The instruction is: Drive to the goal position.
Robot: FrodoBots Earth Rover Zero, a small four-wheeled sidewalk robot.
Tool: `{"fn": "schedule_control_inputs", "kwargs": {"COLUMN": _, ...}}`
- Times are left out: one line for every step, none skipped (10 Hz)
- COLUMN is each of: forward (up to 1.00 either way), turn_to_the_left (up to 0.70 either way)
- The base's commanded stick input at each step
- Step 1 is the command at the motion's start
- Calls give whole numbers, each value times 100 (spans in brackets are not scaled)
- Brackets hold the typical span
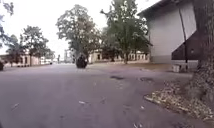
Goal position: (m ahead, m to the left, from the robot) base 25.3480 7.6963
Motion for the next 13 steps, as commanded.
{"fn": "schedule_control_inputs", "kwargs": {"forward": 70, "turn_to_the_left": 28}}
{"fn": "schedule_control_inputs", "kwargs": {"forward": 70, "turn_to_the_left": 36}}
{"fn": "schedule_control_inputs", "kwargs": {"forward": 70, "turn_to_the_left": 4}}
{"fn": "schedule_control_inputs", "kwargs": {"forward": 70, "turn_to_the_left": 4}}
{"fn": "schedule_control_inputs", "kwargs": {"forward": 70, "turn_to_the_left": 4}}
{"fn": "schedule_control_inputs", "kwargs": {"forward": 70, "turn_to_the_left": 4}}
{"fn": "schedule_control_inputs", "kwargs": {"forward": 70, "turn_to_the_left": 4}}
{"fn": "schedule_control_inputs", "kwargs": {"forward": 70, "turn_to_the_left": 4}}
{"fn": "schedule_control_inputs", "kwargs": {"forward": 70, "turn_to_the_left": 4}}
{"fn": "schedule_control_inputs", "kwargs": {"forward": 70, "turn_to_the_left": 4}}
{"fn": "schedule_control_inputs", "kwargs": {"forward": 70, "turn_to_the_left": 4}}
{"fn": "schedule_control_inputs", "kwargs": {"forward": 70, "turn_to_the_left": 4}}
{"fn": "schedule_control_inputs", "kwargs": {"forward": 70, "turn_to_the_left": 4}}
